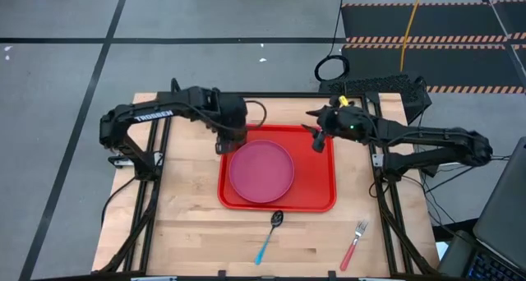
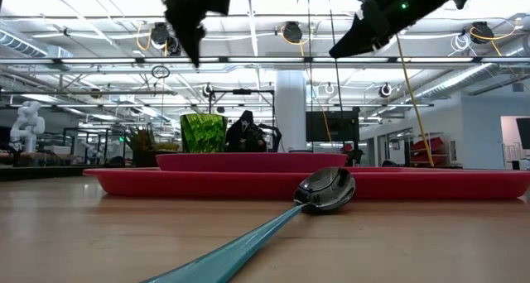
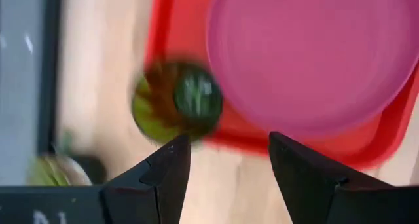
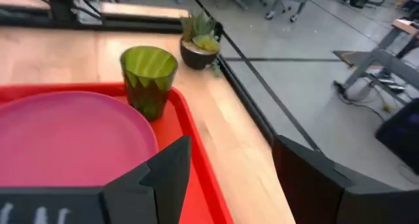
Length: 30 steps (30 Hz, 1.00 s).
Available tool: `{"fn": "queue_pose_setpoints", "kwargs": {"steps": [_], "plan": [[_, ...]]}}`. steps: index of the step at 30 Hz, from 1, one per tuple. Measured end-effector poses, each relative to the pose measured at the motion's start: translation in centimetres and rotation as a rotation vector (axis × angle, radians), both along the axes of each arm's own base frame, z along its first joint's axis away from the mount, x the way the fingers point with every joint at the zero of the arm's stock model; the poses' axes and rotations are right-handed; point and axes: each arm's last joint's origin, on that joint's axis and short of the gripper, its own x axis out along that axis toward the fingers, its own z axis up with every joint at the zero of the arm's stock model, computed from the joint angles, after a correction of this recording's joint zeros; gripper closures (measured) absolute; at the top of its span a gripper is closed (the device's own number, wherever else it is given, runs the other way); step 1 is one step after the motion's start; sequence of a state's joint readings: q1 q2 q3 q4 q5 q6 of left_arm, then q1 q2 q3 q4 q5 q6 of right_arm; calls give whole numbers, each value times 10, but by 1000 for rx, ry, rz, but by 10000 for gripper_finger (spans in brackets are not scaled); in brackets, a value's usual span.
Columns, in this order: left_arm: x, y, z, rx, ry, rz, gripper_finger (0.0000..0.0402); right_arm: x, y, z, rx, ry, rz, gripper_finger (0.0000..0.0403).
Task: Pick and place plate/cup/fork/spoon on tray
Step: Adjust the orange tray
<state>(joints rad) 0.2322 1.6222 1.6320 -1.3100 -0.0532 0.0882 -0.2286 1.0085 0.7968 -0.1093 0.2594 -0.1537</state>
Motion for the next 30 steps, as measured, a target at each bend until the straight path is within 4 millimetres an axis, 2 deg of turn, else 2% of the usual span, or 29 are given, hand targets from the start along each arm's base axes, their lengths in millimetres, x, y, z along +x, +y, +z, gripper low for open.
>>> {"fn": "queue_pose_setpoints", "kwargs": {"steps": [5,14,20,30], "plan": [[-9,-15,-38,-51,167,39,192,3,5,6,-31,30,-13,195],[-20,-42,-93,-68,267,32,192,-2,5,13,-88,11,-59,195],[-20,-53,-110,-64,252,10,192,-7,3,17,-138,22,-116,195],[-15,-61,-130,-65,167,-31,192,-14,5,20,-65,-5,-147,195]]}}
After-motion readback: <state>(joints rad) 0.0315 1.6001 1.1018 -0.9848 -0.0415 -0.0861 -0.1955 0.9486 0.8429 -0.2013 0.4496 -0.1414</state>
